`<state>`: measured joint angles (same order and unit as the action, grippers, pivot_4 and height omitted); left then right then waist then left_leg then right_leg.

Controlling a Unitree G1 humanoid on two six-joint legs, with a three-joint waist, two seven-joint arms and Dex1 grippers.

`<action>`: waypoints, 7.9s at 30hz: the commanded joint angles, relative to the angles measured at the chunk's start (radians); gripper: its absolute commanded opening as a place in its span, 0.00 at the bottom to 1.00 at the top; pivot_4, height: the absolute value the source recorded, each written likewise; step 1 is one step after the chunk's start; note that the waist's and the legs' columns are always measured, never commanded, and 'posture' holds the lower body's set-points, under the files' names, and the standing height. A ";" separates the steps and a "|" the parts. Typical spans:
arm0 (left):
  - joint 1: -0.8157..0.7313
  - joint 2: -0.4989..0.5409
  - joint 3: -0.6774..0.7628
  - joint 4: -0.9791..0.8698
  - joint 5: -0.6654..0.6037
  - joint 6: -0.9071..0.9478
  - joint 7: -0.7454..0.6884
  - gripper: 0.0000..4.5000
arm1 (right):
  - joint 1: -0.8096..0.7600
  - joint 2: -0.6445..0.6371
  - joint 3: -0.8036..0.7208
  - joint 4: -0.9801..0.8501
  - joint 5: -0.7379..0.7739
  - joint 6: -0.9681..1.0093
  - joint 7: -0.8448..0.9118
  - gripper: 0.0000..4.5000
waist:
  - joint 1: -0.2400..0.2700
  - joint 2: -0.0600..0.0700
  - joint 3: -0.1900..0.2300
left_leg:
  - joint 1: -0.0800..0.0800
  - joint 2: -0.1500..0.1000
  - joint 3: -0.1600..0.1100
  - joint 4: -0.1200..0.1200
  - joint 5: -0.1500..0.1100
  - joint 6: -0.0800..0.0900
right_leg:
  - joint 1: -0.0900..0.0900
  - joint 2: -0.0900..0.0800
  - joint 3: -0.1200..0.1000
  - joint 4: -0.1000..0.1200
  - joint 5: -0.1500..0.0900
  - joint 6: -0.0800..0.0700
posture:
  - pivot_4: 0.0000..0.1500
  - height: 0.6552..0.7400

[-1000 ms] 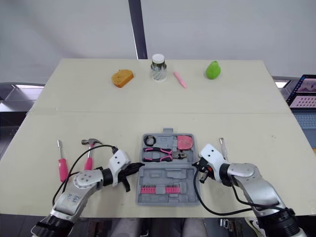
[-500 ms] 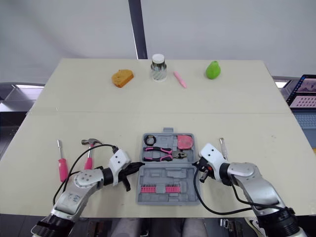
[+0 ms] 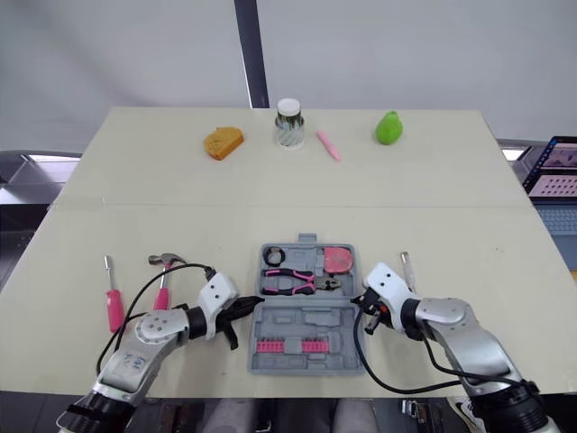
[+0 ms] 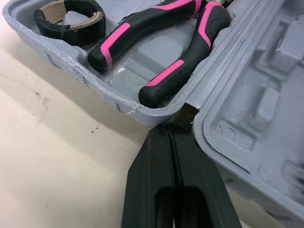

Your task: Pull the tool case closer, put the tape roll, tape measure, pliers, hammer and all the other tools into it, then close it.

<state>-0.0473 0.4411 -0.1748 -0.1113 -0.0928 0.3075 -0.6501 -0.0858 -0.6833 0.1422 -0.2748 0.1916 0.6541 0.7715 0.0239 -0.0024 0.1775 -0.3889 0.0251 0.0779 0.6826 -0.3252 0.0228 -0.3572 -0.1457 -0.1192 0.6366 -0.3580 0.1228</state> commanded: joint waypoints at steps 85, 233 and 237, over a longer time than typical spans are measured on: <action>0.531 0.189 0.447 -0.367 -0.404 -0.310 -0.411 0.99 | 0.485 -0.190 -0.440 -0.114 0.303 -0.144 0.279 1.00 | 0.002 0.000 0.000 | 0.001 0.003 0.001 0.000 -0.005 0.002 | 0.002 0.000 0.002 -0.010 0.000 0.000 | 1.00 0.47; 0.409 0.156 0.302 -0.288 -0.369 -0.348 -0.343 1.00 | -0.164 0.251 -0.367 0.054 0.081 0.521 -0.523 0.82 | -0.028 0.001 0.000 | -0.001 0.003 0.006 -0.001 -0.003 0.001 | -0.004 -0.002 0.006 -0.001 0.001 0.000 | 1.00 0.47; 0.408 0.155 0.301 -0.285 -0.368 -0.351 -0.343 1.00 | -0.165 0.252 -0.368 0.053 0.080 0.523 -0.524 0.36 | -0.030 0.001 0.000 | -0.001 0.003 0.006 -0.001 -0.003 0.001 | -0.004 -0.002 0.006 -0.001 0.001 0.000 | 1.00 0.47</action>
<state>0.3579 0.6016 0.1320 -0.3821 -0.4639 -0.0272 -0.9948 -0.2595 -0.4308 -0.2233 -0.1999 0.2642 1.1637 0.2490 -0.0057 -0.0012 0.1773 -0.3898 0.0288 0.0838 0.6815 -0.3285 0.0237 -0.3615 -0.1474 -0.1133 0.6355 -0.3572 0.1228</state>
